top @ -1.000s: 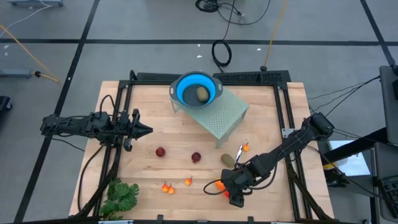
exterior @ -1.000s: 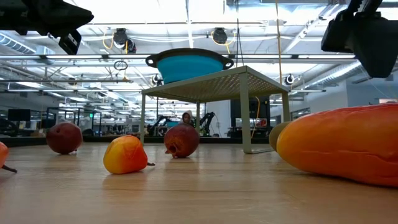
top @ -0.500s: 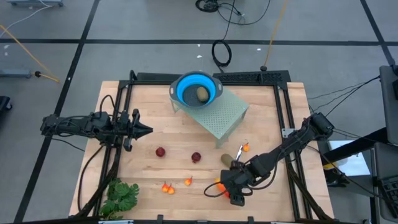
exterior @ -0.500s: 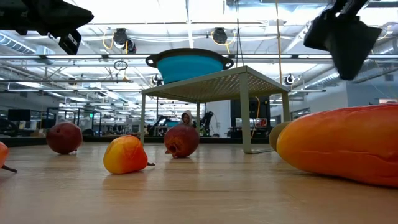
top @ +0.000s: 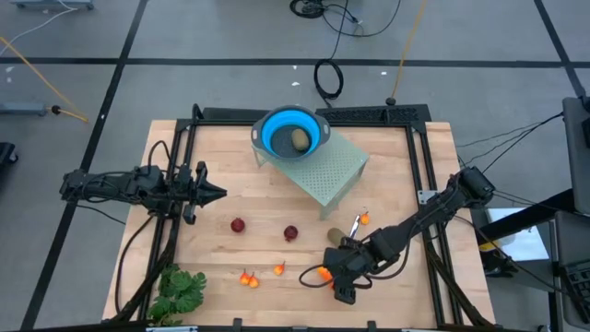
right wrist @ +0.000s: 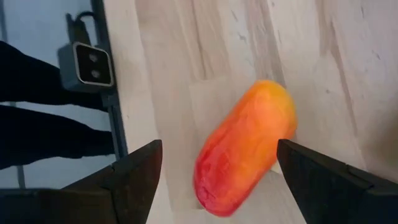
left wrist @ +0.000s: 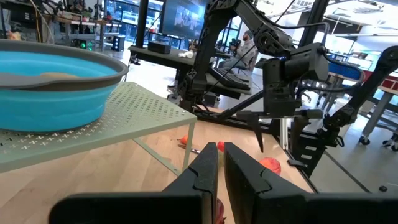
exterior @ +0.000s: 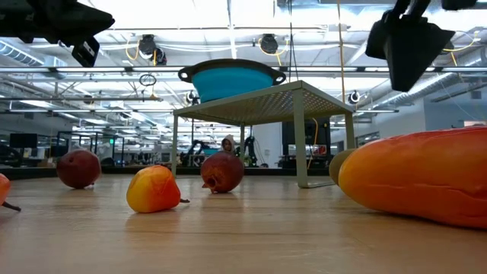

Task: Pick & Place Fruit
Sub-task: Put the mango into the blue strainer bowl on the shelf

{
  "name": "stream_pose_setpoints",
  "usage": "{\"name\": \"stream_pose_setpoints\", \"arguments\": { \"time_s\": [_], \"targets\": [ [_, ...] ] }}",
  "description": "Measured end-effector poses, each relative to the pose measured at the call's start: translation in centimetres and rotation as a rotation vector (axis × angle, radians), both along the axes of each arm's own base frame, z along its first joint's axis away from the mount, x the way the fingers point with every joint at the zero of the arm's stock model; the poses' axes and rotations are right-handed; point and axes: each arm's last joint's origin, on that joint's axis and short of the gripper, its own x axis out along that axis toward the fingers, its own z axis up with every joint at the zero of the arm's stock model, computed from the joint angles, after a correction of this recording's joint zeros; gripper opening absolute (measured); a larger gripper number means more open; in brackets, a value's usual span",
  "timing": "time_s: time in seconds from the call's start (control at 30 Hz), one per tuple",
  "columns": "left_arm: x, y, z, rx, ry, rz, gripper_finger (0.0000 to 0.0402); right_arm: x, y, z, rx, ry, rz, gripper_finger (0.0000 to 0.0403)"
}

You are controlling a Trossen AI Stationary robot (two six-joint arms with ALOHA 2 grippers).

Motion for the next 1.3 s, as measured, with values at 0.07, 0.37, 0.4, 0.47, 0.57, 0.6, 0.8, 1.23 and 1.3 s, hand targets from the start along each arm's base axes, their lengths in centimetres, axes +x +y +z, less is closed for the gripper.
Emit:
{"name": "stream_pose_setpoints", "arguments": {
  "time_s": [0.07,0.37,0.4,0.47,0.57,0.6,0.8,1.23,1.3],
  "targets": [
    [0.0,0.0,-0.01,-0.001,0.001,0.0,0.0026,0.06,0.04,0.04,0.004,-0.007,0.0,0.0309],
    [0.0,0.0,0.0,-0.001,0.0,0.0,0.0026,0.04,0.01,0.02,0.007,0.0,-0.021,0.0337],
    [0.0,0.0,0.0,-0.001,0.0,0.0,0.0026,0.01,-0.01,0.0,0.009,0.006,-0.028,0.0346],
    [0.0,0.0,0.01,-0.001,0.0,0.0,0.0026,-0.08,-0.05,-0.05,0.01,0.021,-0.036,0.0362],
    [0.0,0.0,0.0,-0.001,0.0,0.0,0.0026,-0.18,-0.11,-0.12,0.014,0.041,-0.061,0.0389],
    [0.01,0.0,-0.01,-0.001,0.001,0.0,0.0026,-0.23,-0.15,-0.16,0.014,0.049,-0.071,0.0394],
    [0.0,0.0,0.0,0.0,0.0,0.0,0.0026,-0.24,-0.17,-0.16,0.021,0.057,-0.095,0.0393],
    [0.01,0.0,-0.01,0.0,0.001,0.001,0.0026,-0.22,-0.14,-0.15,0.023,0.054,-0.097,0.0398],
    [0.01,0.0,0.0,0.0,0.001,0.001,0.0026,-0.23,-0.17,-0.18,0.015,0.053,-0.099,0.0398]
  ]
}}
